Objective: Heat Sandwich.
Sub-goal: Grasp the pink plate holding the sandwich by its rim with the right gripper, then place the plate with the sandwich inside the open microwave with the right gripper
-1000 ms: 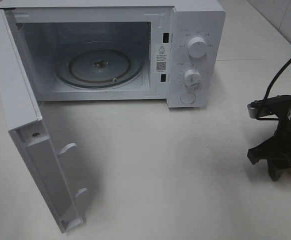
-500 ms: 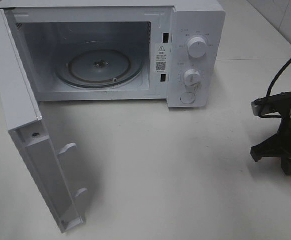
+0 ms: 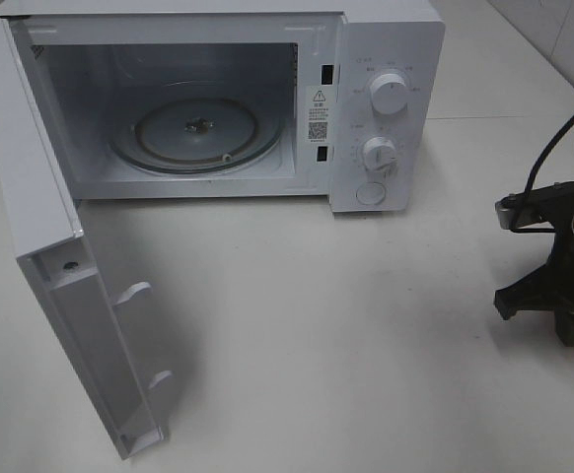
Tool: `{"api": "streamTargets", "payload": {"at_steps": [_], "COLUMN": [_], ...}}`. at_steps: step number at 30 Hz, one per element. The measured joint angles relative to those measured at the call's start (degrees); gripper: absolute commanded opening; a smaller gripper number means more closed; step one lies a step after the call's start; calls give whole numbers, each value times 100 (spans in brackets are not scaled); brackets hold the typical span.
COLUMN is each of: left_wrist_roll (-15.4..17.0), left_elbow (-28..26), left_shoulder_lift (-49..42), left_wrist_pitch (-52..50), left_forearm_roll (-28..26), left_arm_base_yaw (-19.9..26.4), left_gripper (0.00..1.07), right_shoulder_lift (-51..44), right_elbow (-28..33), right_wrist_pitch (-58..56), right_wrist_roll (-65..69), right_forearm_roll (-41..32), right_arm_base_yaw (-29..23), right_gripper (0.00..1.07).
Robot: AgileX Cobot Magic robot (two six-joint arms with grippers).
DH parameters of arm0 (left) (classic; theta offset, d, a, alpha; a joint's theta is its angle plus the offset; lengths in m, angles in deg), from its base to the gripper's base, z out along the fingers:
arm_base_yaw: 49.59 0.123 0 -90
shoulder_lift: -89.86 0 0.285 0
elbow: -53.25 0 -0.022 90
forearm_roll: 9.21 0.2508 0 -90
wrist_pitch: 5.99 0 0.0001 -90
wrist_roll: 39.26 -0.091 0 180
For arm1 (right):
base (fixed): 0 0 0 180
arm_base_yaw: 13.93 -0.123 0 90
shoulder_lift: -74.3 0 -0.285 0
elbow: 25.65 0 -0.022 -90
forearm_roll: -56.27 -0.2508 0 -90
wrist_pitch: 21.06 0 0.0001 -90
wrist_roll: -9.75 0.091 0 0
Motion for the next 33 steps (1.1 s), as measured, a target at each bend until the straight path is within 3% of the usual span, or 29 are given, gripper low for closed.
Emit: {"api": "streamTargets", "payload": {"at_steps": [20,33], "left_wrist_roll": [0,0], "left_elbow": [0,0], "left_shoulder_lift": [0,0], "left_wrist_pitch": [0,0], "left_forearm_roll": [0,0], "left_arm_base_yaw": [0,0], "left_gripper": [103,103], "right_shoulder_lift": [-57,-1157], "right_elbow": [-29,11], "right_wrist_pitch": [-934,-1621], "right_wrist_roll": [854,888], "right_forearm_roll": [957,1008], "right_arm_base_yaw": [-911,-1627], "right_gripper": [1,1]}}
